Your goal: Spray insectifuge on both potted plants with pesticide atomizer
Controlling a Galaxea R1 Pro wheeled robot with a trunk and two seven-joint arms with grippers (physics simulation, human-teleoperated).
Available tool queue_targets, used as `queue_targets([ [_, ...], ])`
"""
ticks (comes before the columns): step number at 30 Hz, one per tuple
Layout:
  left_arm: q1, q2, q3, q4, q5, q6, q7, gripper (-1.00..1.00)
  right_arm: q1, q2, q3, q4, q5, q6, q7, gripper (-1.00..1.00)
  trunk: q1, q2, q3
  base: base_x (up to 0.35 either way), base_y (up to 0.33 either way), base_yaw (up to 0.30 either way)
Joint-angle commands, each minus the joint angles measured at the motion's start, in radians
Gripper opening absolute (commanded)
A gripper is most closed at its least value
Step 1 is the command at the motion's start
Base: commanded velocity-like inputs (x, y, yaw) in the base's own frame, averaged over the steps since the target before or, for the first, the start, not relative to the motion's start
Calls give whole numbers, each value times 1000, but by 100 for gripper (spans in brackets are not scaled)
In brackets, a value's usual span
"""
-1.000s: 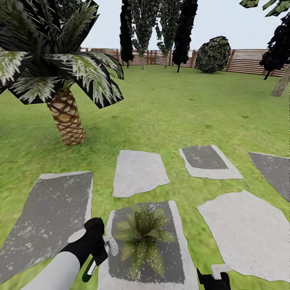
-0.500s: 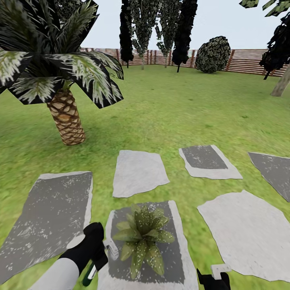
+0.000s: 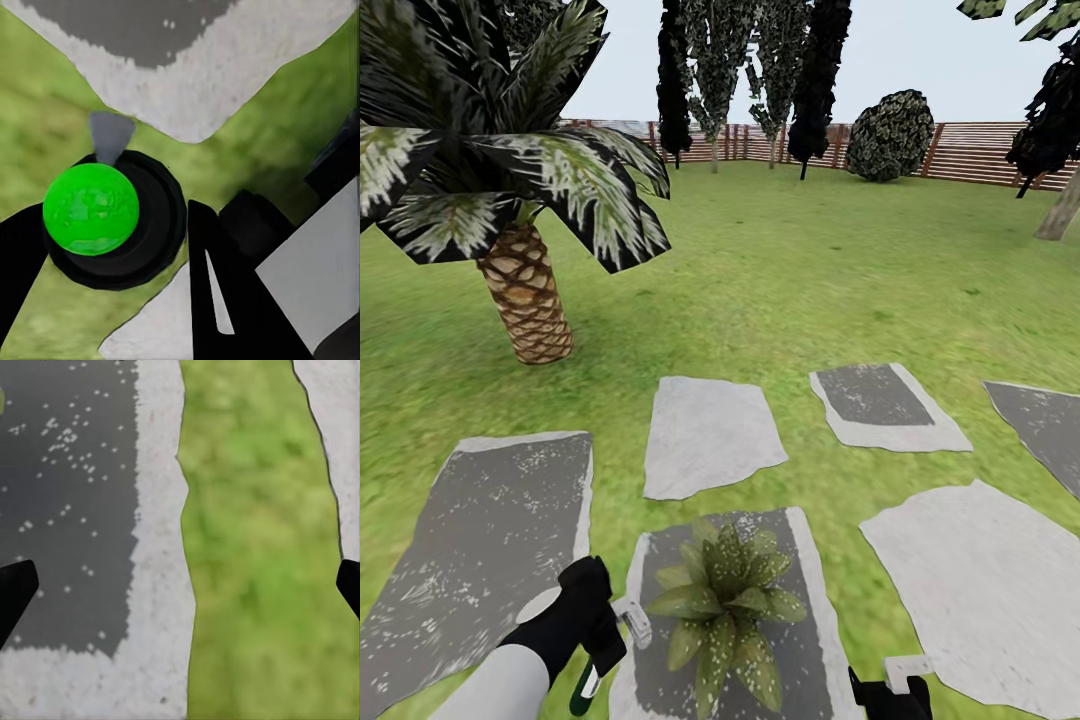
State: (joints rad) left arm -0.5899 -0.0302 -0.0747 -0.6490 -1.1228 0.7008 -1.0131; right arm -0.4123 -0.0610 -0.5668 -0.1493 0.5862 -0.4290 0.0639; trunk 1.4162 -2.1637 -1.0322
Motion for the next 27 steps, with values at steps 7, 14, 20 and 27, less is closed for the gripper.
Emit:
queue_targets([
  [7, 4, -2, 9, 7, -6, -4, -1, -100, 0, 0, -8, -1, 1, -4, 7, 100, 0, 0, -1, 0, 0, 0],
  [14, 10, -6, 14, 16, -5, -4, 128, -100, 0, 0, -8, 0, 2, -4, 7, 100, 0, 0, -1, 0, 0, -159],
  [20, 10, -10, 15, 15, -5, -6, 133, -100, 0, 1, -8, 2, 2, -4, 6, 100, 0, 0, -1, 0, 0, -14],
  [27, 10, -15, 15, 17, 52, -8, 181, -100, 0, 0, -8, 0, 1, -5, 5, 100, 0, 0, -1, -168, 0, 0],
])
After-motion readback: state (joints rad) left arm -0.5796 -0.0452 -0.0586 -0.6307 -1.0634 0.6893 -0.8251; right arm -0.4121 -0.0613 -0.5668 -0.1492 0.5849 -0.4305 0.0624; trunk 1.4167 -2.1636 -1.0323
